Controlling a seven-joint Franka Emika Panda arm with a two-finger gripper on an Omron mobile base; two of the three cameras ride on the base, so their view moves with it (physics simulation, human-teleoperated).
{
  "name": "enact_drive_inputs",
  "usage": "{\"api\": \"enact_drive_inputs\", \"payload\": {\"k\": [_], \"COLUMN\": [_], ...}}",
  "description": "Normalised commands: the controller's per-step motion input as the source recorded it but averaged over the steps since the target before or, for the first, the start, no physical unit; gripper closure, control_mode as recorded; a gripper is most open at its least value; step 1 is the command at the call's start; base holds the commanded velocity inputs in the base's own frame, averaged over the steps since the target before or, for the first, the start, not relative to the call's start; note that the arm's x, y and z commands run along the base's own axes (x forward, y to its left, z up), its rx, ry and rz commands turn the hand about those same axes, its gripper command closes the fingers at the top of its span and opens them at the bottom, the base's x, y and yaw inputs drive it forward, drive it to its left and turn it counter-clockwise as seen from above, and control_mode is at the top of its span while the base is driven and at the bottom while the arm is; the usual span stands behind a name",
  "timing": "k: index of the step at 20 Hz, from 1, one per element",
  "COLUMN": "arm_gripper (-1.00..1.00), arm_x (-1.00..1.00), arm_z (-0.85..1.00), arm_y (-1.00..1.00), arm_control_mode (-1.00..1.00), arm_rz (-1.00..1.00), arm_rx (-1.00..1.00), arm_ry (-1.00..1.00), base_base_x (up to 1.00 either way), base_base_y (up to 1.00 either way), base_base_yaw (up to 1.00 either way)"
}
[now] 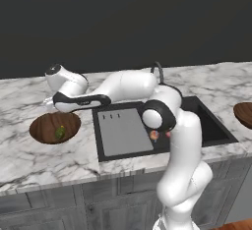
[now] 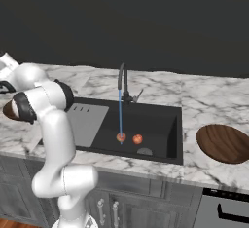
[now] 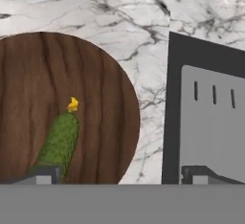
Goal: Pick the peachs from the sink and place them in one bowl. Place the cucumber in the other bowl. Then turn off the sink faucet.
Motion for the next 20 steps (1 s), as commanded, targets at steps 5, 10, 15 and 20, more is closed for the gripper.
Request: {"api": "enact_drive_inputs", "payload": {"k": [5, 10, 15, 20], "arm_gripper": [-1.00, -1.00, -1.00, -1.00], "arm_x": [-0.15, -0.18, -0.16, -0.14], "arm_z": [0.11, 0.25, 0.42, 0.22], "arm_y": [-0.82, -0.89, -0.90, -0.87], "arm_control_mode": [-1.00, -1.00, -1.00, -1.00], "arm_rz": [0.00, 0.00, 0.00, 0.00], "arm_rx": [0.00, 0.02, 0.04, 0.03], "arm_ry": [-0.08, -0.04, 0.00, 0.00], "base_base_x": [0.00, 0.00, 0.00, 0.00], "base_base_y": [0.00, 0.00, 0.00, 0.00], "base_base_yaw": [0.00, 0.00, 0.00, 0.00]}}
